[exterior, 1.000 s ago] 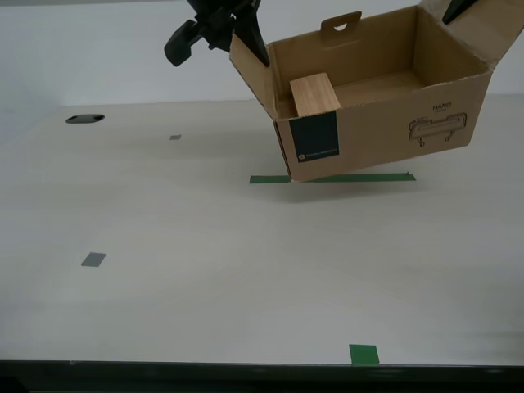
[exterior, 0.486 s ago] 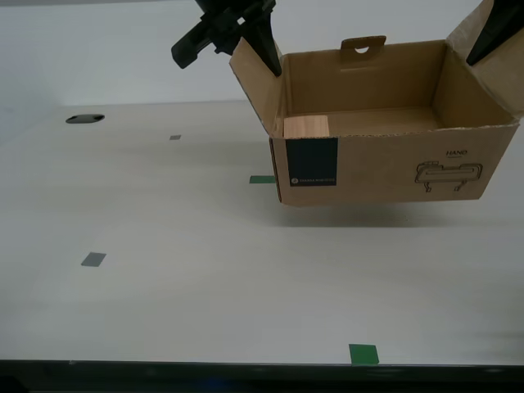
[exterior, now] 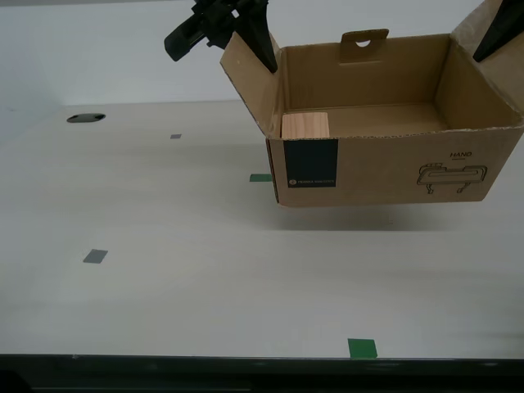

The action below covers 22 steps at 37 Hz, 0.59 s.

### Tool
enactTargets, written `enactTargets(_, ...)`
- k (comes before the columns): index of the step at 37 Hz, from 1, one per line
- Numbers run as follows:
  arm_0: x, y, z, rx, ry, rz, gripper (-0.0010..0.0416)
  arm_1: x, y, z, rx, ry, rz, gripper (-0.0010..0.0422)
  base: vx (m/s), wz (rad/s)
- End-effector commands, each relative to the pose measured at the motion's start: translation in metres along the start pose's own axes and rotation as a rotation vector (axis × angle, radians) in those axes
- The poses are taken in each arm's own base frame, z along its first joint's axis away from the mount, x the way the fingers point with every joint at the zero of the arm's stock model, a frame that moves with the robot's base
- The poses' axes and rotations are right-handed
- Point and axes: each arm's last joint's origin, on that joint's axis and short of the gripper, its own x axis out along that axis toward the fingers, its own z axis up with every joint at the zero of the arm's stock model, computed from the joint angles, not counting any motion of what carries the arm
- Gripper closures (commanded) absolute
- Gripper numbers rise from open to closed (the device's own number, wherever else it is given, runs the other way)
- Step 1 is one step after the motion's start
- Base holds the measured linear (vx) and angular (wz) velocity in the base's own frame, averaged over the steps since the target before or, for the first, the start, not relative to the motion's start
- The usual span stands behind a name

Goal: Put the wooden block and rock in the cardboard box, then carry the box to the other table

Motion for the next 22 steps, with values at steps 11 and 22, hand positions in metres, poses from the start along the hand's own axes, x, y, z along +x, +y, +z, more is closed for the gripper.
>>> enactTargets(11,-0.0005,0.0012,0.0015,0.000,-0.015,0.018,0.0406,0.0031,0.0019,-0.0044,0.029,0.017,-0.014,0.0413,-0.078,0.032)
enactTargets(22,-0.0013,0.0019,0.0008,0.050,-0.014,0.020,0.0406,0.0000,0.0038,-0.0034,0.063,0.006,-0.013,0.0413,-0.139,0.108)
